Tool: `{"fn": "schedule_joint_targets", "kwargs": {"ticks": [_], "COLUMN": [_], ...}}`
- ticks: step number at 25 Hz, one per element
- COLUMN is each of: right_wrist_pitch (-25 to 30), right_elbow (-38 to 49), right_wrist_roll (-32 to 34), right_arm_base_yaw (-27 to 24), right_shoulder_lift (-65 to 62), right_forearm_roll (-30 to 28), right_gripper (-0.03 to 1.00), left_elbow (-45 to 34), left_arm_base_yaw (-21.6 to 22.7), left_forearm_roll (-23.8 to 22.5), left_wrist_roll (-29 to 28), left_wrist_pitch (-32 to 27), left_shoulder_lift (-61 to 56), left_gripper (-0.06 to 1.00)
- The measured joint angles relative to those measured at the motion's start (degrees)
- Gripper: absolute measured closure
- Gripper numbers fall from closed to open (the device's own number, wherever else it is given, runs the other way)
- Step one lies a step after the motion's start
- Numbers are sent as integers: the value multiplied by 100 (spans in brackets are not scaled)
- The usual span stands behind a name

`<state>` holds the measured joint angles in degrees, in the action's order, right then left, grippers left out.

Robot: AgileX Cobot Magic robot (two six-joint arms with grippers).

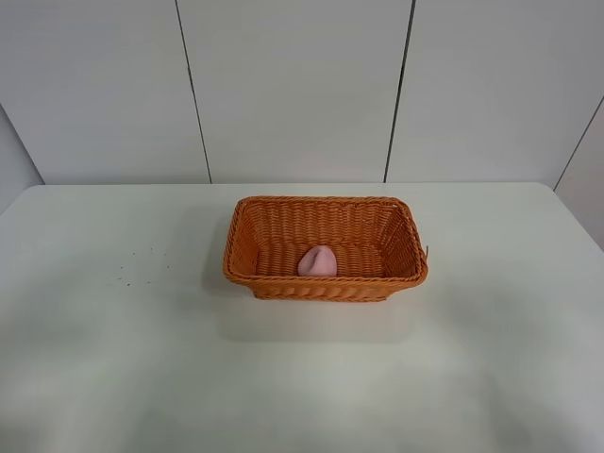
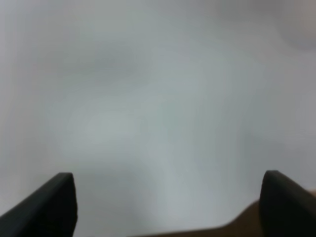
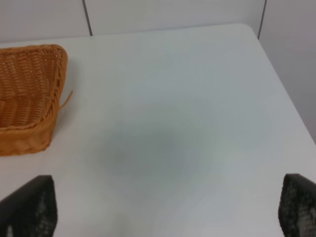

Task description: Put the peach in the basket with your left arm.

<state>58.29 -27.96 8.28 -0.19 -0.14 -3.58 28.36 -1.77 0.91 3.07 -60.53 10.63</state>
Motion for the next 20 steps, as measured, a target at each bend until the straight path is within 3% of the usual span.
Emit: {"fn": "schedule_joint_targets", "kwargs": {"ticks": [9,20], "right_wrist_pitch": [0,0], "right_elbow": [0,0], "right_wrist_roll": [0,0], "right_arm_base_yaw": [0,0], "right_shoulder_lift": [0,0], "right_forearm_roll": [0,0], "right_gripper": [27,27], "left_elbow": [-6,-6], "left_arm_base_yaw": [0,0], "left_forearm_roll": [0,0], "left_wrist_roll": [-17,-38], "left_wrist_pitch": [0,-1], "left_shoulder_lift": [-1066,-1102], "left_gripper": [9,9]}}
